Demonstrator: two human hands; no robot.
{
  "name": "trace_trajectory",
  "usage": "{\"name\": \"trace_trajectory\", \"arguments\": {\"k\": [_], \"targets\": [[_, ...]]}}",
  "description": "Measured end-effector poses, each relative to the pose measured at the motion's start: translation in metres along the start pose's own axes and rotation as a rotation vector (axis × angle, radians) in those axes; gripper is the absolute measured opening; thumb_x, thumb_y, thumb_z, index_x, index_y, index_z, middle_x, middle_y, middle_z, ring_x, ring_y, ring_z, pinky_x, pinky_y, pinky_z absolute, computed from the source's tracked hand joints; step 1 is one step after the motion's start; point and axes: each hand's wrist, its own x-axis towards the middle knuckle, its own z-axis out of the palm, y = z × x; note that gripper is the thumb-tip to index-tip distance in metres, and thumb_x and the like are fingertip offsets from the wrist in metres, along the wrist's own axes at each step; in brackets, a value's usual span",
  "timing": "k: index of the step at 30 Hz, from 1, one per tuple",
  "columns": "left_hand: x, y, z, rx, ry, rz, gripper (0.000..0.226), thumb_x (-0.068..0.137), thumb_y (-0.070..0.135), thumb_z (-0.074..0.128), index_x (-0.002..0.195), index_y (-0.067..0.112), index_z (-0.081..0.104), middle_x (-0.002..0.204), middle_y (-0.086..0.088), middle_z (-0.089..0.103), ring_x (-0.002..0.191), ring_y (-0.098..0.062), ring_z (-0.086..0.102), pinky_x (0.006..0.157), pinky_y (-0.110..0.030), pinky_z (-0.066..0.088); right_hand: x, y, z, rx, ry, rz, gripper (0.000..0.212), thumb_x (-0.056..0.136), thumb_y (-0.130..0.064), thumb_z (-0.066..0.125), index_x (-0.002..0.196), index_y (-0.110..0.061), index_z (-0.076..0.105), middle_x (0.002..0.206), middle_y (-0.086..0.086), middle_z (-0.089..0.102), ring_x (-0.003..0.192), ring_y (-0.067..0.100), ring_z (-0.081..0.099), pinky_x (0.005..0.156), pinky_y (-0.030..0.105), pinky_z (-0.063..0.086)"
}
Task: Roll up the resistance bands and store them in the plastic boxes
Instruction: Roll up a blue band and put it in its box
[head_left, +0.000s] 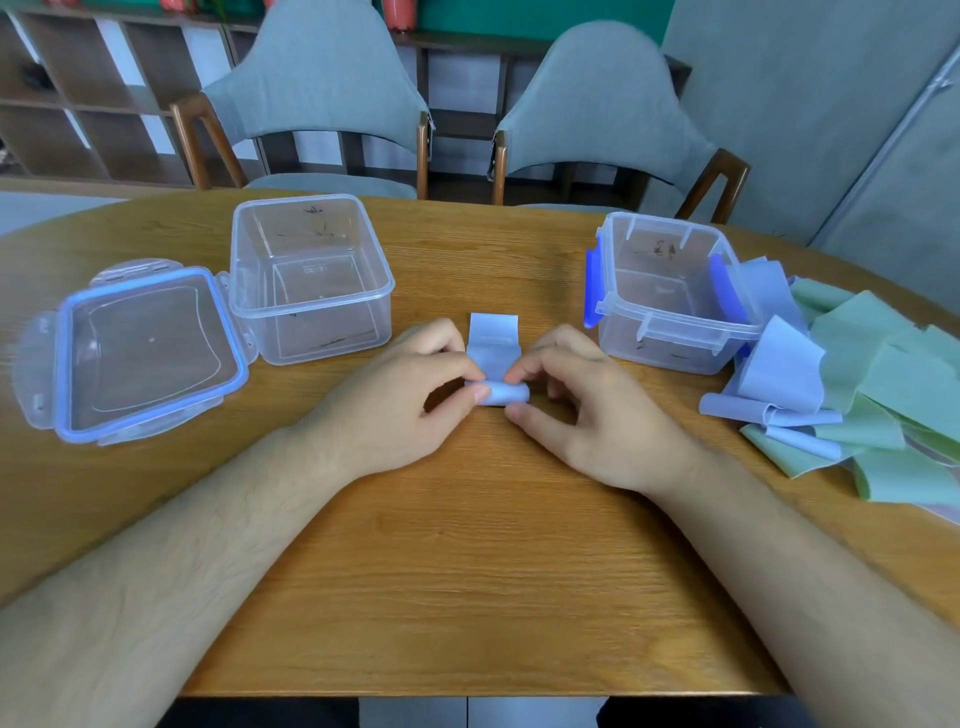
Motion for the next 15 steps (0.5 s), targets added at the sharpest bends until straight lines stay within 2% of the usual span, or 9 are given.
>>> {"name": "trace_trajectory", "arguments": {"k": [2,5,9,15], "targets": [[0.0011,-0.0001,0.0012,0.021,0.013,0.000,0.020,0.099,0.032,0.058,0.108,0.021,0.072,0.095,0.012,0.048,0.093,-0.006,0.050,0.082,-0.019,0.040,0.0024,0.0013,0.0008,-0.010,0.007,0.005,0.017,0.088,-0.013,0.073,0.104,-0.014,0.070,0.100,-0.006,0.056,0.083,0.009,0.053,0.076,0.015,0.043],[-0.0001,0.0003,0.0010,0.026,0.008,-0.015,0.026,0.096,0.036,0.061,0.117,0.022,0.062,0.102,0.015,0.048,0.096,-0.001,0.048,0.088,-0.023,0.044,0.0062,0.0044,0.0030,-0.037,0.026,0.024,0.014,0.091,-0.015,0.069,0.104,-0.015,0.071,0.099,-0.005,0.058,0.083,0.011,0.056,0.076,0.020,0.045],[0.0028,-0.0023,0.0013,0.030,-0.005,-0.029,0.019,0.091,0.032,0.069,0.106,0.023,0.063,0.101,0.012,0.052,0.092,-0.006,0.049,0.084,-0.033,0.047,0.0073,0.0071,0.0039,-0.028,-0.007,0.072,0.024,0.086,-0.021,0.076,0.109,-0.018,0.072,0.102,-0.004,0.058,0.083,0.012,0.055,0.076,0.019,0.045],[-0.0021,0.0005,-0.0019,0.027,-0.026,0.035,0.016,0.092,0.040,0.059,0.096,0.025,0.062,0.091,0.015,0.053,0.088,-0.005,0.050,0.081,-0.030,0.045,0.0004,0.0010,-0.0016,0.080,-0.008,0.079,0.024,0.083,-0.010,0.076,0.105,-0.016,0.069,0.089,-0.005,0.061,0.075,0.014,0.053,0.069,0.012,0.040]]}}
